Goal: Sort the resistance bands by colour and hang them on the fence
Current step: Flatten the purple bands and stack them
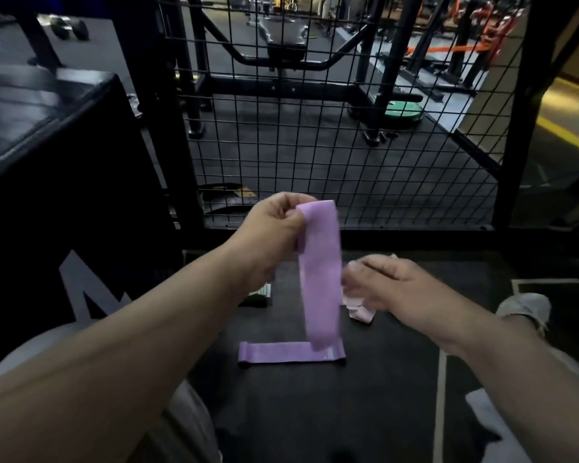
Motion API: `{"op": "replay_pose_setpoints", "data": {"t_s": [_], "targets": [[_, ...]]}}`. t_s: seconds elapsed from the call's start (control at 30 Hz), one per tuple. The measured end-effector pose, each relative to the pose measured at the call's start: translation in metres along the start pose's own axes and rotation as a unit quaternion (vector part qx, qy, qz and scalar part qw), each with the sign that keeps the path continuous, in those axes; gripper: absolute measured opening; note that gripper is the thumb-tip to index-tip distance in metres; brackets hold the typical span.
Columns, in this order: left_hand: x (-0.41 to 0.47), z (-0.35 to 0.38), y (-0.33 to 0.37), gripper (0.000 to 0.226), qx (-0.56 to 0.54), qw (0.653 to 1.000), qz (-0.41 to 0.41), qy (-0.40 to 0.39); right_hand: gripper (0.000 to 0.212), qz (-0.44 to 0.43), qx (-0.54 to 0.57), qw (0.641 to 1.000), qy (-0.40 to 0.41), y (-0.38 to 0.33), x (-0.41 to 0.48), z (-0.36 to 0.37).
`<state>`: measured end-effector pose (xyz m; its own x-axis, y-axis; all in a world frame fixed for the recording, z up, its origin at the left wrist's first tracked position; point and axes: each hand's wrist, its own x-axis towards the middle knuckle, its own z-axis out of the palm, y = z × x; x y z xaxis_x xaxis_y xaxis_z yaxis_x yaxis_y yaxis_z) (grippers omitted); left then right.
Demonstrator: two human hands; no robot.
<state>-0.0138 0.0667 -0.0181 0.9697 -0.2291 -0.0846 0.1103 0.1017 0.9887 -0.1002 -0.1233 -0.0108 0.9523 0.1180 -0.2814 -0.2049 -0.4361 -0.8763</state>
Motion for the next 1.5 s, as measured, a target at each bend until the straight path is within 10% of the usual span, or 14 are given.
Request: {"op": "replay_pose_setpoints", "data": {"t_s": [0.3,0.8,1.07,1.5], "targets": [[-0.014,0.033,-0.022,0.012,0.001,0.994,-0.020,-0.106,0.021,-0.156,0.015,0.966,0.205,-0.023,0.015,0.007],[-0.002,0.035,-0.017,0.031,-0.133,0.948,-0.138,-0.254,0.015,-0.063,0.139,0.954,0.258,-0.028,0.019,-0.022],[-0.015,0.028,-0.023,0.028,0.074,0.916,-0.135,-0.371,0.015,-0.043,0.225,0.903,0.364,-0.029,0.018,-0.059],[-0.014,0.021,-0.021,0.023,0.068,0.952,-0.161,-0.253,0.028,-0.024,0.371,0.803,0.465,0.013,0.005,-0.132]]}}
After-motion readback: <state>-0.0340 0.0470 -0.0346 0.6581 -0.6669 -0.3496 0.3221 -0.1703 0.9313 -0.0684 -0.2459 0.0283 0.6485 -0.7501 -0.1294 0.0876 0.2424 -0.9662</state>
